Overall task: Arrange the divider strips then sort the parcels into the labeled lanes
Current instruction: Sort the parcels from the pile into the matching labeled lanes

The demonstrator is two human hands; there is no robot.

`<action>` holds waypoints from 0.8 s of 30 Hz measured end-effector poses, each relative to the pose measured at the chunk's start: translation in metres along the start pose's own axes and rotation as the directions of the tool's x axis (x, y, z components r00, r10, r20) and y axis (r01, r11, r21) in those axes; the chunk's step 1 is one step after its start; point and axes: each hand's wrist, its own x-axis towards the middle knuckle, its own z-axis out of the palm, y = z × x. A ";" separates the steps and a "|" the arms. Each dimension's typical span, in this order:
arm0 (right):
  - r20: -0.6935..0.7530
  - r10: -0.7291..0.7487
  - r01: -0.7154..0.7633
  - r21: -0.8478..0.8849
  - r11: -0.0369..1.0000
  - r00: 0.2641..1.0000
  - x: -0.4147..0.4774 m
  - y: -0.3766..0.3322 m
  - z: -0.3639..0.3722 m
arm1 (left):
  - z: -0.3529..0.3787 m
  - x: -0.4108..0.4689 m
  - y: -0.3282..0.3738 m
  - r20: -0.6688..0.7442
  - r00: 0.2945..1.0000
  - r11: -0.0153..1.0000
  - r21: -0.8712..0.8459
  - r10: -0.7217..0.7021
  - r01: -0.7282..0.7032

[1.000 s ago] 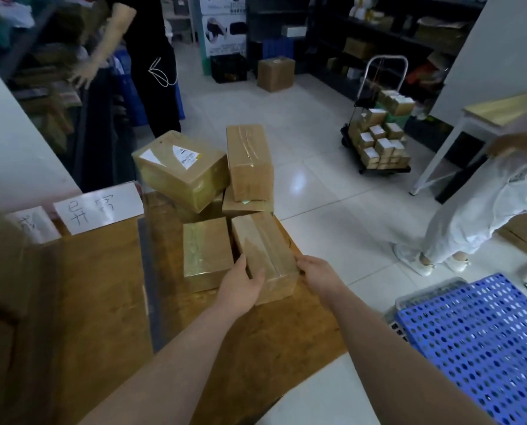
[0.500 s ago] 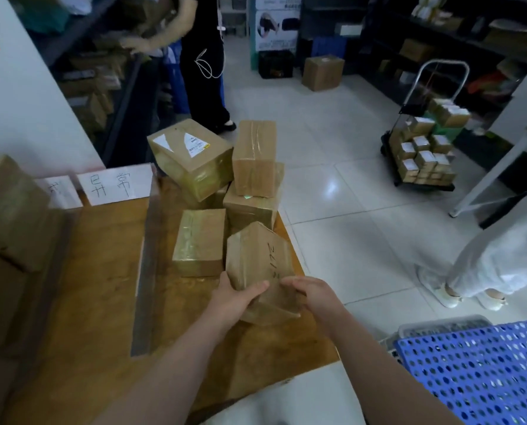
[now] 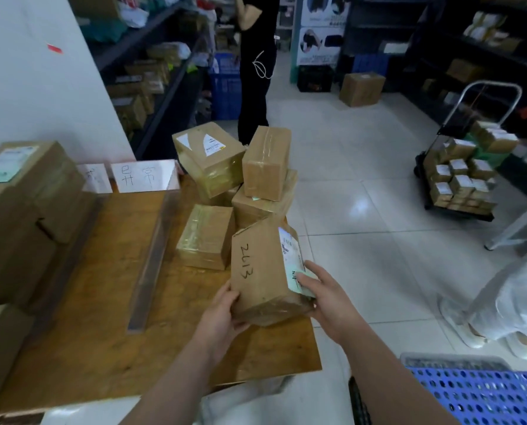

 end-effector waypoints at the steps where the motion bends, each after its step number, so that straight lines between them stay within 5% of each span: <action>1: -0.007 -0.016 0.016 -0.018 1.000 1.000 0.000 0.000 -0.003 | 0.002 -0.001 0.000 -0.018 0.999 0.998 0.046 0.040 -0.039; 7: 0.009 -0.097 0.097 -0.078 0.992 0.995 -0.002 0.001 -0.006 | 0.018 -0.010 0.003 0.027 0.991 0.964 0.233 0.128 -0.130; 17: 0.033 -0.127 0.129 -0.062 0.990 0.991 -0.005 -0.015 -0.007 | 0.028 -0.020 0.003 0.106 0.990 0.980 0.166 0.089 -0.106; 24: 0.127 -0.203 0.211 -0.059 0.976 0.971 0.002 -0.042 0.044 | 0.008 -0.034 0.045 0.084 0.969 0.958 0.152 0.230 -0.241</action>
